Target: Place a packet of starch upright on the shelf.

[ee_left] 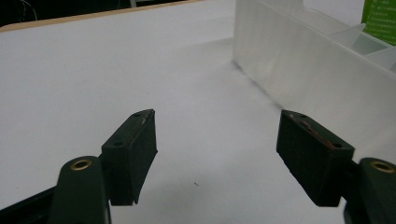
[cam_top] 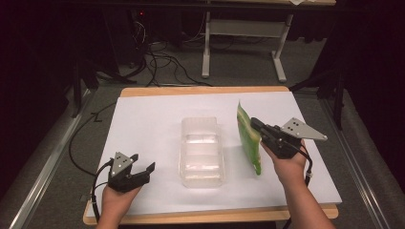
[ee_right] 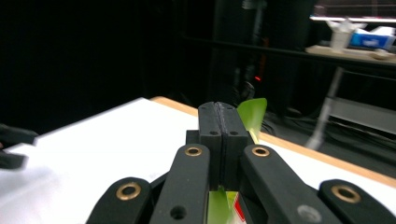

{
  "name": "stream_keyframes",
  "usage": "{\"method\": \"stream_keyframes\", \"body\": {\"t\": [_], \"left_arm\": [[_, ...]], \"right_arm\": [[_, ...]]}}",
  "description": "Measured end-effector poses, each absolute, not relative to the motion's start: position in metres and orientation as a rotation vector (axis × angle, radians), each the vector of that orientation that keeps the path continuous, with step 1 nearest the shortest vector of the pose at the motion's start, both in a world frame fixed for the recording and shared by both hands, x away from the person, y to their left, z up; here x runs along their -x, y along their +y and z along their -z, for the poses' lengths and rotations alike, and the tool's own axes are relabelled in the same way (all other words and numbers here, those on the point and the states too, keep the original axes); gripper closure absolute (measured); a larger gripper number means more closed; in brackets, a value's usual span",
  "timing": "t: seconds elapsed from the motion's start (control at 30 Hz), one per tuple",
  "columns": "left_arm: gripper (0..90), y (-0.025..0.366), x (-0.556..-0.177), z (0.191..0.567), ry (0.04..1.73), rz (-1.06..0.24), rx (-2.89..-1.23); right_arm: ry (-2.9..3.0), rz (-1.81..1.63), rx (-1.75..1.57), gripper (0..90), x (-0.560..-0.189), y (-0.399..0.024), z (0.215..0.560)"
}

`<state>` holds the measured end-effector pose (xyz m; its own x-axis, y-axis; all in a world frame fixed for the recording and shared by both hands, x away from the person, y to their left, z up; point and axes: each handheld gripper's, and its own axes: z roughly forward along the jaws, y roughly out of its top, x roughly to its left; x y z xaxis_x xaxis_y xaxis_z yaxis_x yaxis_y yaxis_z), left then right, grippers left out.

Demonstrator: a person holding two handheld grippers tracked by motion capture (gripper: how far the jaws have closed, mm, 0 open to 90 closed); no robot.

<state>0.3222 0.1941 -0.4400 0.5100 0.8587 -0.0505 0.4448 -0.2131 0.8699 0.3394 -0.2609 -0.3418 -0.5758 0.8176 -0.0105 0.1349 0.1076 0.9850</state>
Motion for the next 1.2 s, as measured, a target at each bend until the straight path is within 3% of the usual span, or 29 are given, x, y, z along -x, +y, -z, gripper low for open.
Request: {"method": "stream_keyframes", "body": {"t": [0.37,0.73,0.9,1.2], "left_arm": [[29.7,0.19,-0.322,0.441,1.079,-0.574,-1.856],[29.7,0.187,-0.325,0.44,1.065,-0.571,-1.857],[29.7,0.187,-0.325,0.439,1.058,-0.576,-1.862],[29.7,0.186,-0.325,0.44,1.058,-0.577,-1.862]], "right_arm": [[1.675,-1.488,-1.054,89.6,-0.315,-0.307,0.356],[1.672,-1.458,-1.084,86.2,-0.308,-0.305,0.358],[1.687,-1.424,-1.088,89.8,-0.309,-0.301,0.359],[1.591,-1.428,-1.203,89.2,-0.313,-0.33,0.362]]}}
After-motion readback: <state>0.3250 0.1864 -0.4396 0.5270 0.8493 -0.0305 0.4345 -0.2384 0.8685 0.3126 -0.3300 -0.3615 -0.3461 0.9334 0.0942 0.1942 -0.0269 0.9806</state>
